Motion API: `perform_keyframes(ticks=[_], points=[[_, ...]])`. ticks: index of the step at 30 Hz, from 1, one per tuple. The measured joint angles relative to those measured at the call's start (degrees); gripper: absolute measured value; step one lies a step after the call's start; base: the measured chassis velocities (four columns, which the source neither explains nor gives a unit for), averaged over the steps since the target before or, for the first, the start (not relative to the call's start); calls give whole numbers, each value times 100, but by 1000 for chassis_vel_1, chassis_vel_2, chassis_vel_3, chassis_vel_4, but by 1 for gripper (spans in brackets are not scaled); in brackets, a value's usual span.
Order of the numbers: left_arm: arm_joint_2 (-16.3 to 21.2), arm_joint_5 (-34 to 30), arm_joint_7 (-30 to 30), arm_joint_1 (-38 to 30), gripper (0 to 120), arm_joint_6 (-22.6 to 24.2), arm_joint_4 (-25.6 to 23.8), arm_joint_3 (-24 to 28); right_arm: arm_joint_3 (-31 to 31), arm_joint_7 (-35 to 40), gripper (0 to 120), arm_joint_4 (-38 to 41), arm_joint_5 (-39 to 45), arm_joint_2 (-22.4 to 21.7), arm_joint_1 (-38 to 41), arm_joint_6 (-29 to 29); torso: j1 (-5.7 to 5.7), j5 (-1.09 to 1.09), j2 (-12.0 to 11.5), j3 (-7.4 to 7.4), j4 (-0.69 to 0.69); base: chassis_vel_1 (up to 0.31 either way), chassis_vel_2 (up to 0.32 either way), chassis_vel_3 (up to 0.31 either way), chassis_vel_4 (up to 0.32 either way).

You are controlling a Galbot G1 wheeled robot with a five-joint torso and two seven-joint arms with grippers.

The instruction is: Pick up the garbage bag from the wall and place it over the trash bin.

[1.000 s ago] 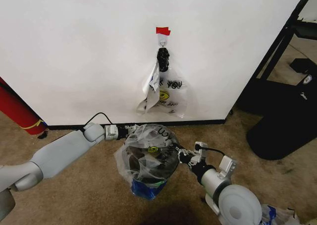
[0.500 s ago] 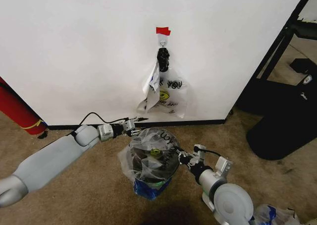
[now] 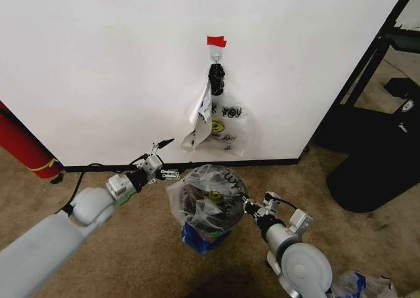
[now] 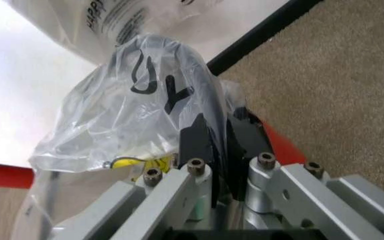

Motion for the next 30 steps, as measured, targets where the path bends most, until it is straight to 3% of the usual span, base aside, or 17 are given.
perform_keyframes(ticks=[3, 6, 10, 15, 23, 30], points=[[-25, -191, -236, 238, 100, 53, -149, -120, 77, 56, 1, 0, 28, 72, -13, 33, 0, 1, 0, 0, 1, 0, 0, 0, 0], [-107, -878, -612, 691, 100, 236, -449, -163, 325, 192, 1, 9, 145, 198, -112, 91, 0, 0, 0, 0, -3, 0, 0, 0, 0], [-305, -2015, -1098, 1528, 100, 434, -952, -272, 540, 413, 1, -24, 367, 310, -94, 170, 0, 0, 0, 1, 2, 0, 0, 0, 0], [-471, -2719, -1193, 2129, 100, 473, -1285, -298, 707, 628, 1, -40, 573, 327, 7, 187, 0, 0, 0, 0, 1, 0, 0, 0, 0], [-496, -3097, -674, 2705, 100, 466, -1389, -68, 813, 740, 1, -15, 726, 196, 97, 153, 1, 0, 0, 0, 1, 0, 0, 0, 0], [-659, -2602, -400, 2737, 98, 473, -1183, 242, 799, 746, 1, 51, 736, 227, 80, 107, 1, -1, -1, 1, 1, 0, 0, 0, 0]])
